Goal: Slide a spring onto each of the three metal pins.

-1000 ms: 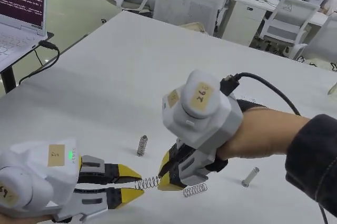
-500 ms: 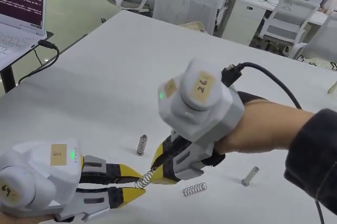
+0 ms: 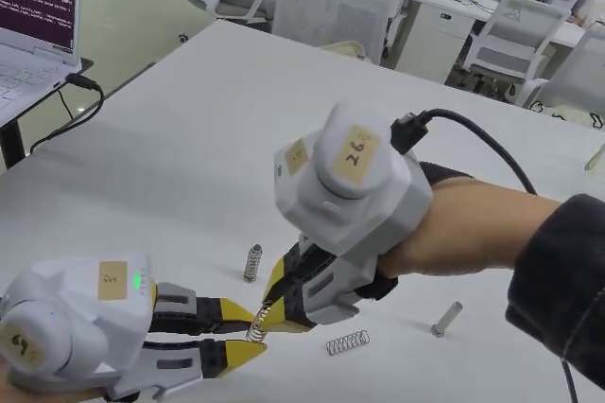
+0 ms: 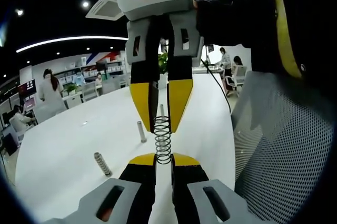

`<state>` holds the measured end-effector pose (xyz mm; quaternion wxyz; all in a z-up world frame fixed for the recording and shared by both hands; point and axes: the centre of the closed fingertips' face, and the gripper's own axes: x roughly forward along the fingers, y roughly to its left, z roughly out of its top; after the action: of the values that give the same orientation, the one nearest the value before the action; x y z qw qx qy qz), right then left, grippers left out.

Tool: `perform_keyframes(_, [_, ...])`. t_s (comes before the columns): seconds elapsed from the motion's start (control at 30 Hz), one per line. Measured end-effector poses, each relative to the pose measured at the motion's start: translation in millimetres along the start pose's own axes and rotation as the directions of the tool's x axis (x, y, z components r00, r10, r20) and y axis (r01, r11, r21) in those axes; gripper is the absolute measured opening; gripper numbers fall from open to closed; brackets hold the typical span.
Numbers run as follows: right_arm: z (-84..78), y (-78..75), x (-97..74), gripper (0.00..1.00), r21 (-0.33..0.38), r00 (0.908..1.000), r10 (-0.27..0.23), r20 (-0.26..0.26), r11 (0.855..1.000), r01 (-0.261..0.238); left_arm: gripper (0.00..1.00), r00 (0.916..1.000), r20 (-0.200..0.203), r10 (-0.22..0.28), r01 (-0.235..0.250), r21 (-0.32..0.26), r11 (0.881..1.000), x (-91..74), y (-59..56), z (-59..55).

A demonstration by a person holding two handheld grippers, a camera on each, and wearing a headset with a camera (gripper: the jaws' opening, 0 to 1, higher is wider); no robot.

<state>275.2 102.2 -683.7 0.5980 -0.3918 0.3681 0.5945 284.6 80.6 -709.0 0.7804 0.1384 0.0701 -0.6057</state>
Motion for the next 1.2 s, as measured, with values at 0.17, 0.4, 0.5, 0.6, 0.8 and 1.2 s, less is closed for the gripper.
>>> perform_keyframes(0.17, [1.2,0.6,-0.1,0.07,-0.001,1.0,0.001,0.003,1.0,-0.001,0.03,1.0,-0.002,-0.004,0.004,0.0,1.0,1.0,-1.2,0.9])
perform_keyframes(0.4, [1.8,2.1,-1.0,0.07,-0.001,1.0,0.003,0.006,1.0,-0.003,0.03,1.0,0.001,-0.01,0.01,-0.002,1.0,3.4,-3.1,2.1])
perform_keyframes(0.5, [1.9,2.8,-1.0,0.07,0.0,1.0,0.005,0.007,1.0,-0.005,0.03,0.9999,0.001,-0.014,0.014,0.0,1.0,4.7,-4.5,2.9])
perform_keyframes(0.6, [2.2,3.0,-1.5,0.07,0.0,1.0,0.003,0.009,1.0,-0.003,0.03,0.9999,0.003,-0.016,0.016,-0.003,1.0,4.9,-4.8,3.3])
perform_keyframes(0.8, [2.3,2.9,-1.8,0.07,-0.001,0.9999,0.0,0.012,1.0,0.0,0.03,0.9999,0.003,-0.016,0.016,-0.003,1.0,6.1,-4.8,4.4])
perform_keyframes(1.2, [0.0,2.1,-2.5,0.07,0.007,0.9999,-0.002,0.015,1.0,0.001,0.05,0.9998,-0.004,-0.017,0.017,-0.005,1.0,7.6,-5.3,3.5])
